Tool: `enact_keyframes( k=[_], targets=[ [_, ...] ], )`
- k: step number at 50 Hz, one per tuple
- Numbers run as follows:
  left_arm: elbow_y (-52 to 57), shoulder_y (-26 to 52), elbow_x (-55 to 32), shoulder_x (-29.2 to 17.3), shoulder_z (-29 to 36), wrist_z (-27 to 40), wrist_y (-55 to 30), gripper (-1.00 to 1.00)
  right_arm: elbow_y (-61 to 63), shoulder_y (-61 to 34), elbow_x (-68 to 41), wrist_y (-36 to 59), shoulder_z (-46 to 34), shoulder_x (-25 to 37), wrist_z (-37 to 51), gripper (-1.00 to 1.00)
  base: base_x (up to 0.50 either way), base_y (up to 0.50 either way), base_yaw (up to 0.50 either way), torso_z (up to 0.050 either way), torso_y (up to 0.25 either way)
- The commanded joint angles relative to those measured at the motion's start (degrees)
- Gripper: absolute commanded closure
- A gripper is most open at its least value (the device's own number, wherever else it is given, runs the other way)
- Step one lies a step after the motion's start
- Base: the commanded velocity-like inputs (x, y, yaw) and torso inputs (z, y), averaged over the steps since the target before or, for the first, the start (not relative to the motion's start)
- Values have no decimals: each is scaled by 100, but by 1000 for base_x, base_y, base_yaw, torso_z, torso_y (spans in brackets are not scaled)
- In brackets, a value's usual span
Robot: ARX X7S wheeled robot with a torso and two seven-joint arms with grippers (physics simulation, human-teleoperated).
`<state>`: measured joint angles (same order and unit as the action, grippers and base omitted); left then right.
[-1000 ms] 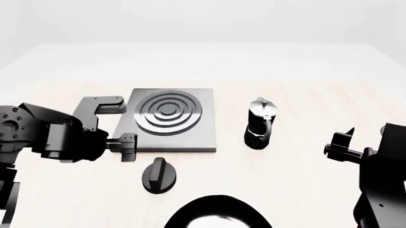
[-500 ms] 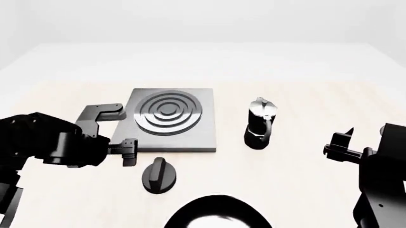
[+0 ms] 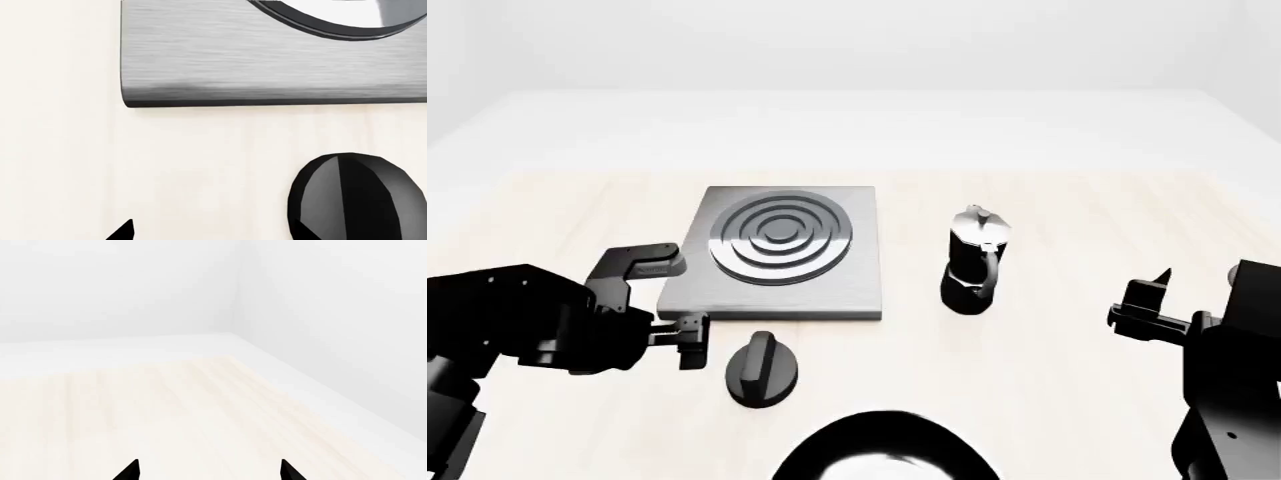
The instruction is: Turn on the stove and put the frying pan on it.
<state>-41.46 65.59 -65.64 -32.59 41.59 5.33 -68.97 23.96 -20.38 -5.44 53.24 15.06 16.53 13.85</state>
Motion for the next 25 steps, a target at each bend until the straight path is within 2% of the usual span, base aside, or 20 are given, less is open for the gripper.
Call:
enact_keyframes(
  k=[1, 25],
  targets=[
    [-146, -33, 196, 101, 244, -365, 154, -100, 44, -10, -29, 42, 1, 17, 8, -100, 0, 0, 0, 0, 0],
    [-522, -43, 506, 410, 593, -970, 517, -100, 74, -2, -79, 59, -2, 33, 32, -100, 0, 0, 0, 0, 0]
  ],
)
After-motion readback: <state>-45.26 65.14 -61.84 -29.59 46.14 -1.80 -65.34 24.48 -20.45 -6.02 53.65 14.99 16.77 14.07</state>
